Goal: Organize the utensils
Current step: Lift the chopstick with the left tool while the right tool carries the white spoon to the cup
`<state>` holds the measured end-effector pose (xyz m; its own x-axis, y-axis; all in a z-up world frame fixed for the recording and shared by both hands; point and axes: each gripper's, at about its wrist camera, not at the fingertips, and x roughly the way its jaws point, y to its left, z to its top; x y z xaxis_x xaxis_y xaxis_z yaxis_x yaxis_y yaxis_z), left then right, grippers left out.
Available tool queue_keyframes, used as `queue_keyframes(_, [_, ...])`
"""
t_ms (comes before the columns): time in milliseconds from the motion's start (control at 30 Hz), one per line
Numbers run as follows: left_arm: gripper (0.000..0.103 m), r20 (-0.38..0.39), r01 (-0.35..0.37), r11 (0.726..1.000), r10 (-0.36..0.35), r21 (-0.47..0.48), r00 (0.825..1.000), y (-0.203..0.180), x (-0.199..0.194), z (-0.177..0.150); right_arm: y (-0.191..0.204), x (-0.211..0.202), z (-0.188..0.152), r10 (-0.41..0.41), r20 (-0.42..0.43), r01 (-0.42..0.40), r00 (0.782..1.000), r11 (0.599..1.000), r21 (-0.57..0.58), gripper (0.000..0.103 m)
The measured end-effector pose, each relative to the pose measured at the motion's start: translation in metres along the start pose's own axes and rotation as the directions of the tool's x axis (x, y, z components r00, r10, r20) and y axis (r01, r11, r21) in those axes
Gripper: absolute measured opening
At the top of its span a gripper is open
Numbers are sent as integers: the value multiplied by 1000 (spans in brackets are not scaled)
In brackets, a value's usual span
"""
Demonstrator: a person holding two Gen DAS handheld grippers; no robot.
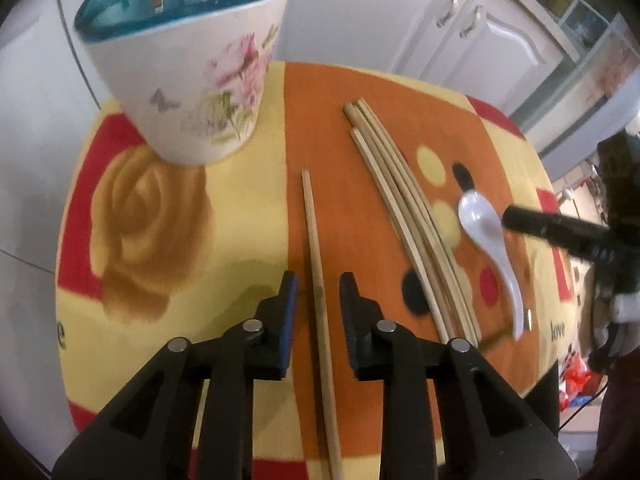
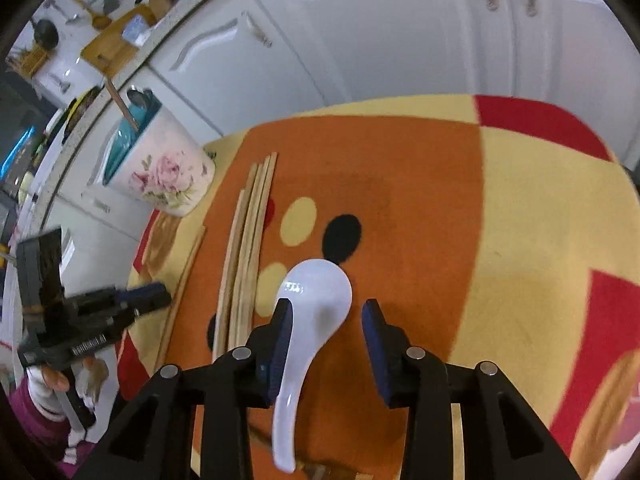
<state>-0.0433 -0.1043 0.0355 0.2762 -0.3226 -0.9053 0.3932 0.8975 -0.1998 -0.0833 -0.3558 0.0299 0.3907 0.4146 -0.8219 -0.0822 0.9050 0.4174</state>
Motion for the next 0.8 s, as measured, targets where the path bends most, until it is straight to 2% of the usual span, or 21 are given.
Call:
queue_keyframes(100, [22, -11, -25, 1000, 25, -4, 1000, 1, 9, 12, -1, 8, 6, 34, -7, -34, 999, 999, -23, 32])
queue_keyframes(200, [22, -34, -50, 999, 51, 3, 998, 1, 19, 23, 4, 16, 13, 37, -37, -39, 999, 998, -52, 22])
queue_keyframes(300, [22, -47, -68, 997, 70, 42, 996, -5, 28, 33, 15, 25, 17, 12, -69, -21, 998, 992, -128, 12])
queue_keyframes(433, [21, -45, -106, 989, 111, 99, 993, -13, 33, 40, 24, 24, 17, -5, -77, -9, 997, 983, -182, 8])
queue_keyframes(533, [7, -44, -93, 990, 98, 108, 994, -13, 34, 40, 22, 12, 13, 11, -51, -19, 999, 985, -173, 4])
queue_keyframes(667, [5, -43, -50, 997, 53, 64, 998, -6, 27, 41, 12, -5, 8, 8, -15, -10, 1000, 991, -134, 3])
queue_keyframes(800, [5, 11, -17, 999, 17, 41, 1000, 0, 0, 38, 3, -24, 4, 12, 29, -9, 999, 996, -93, 3])
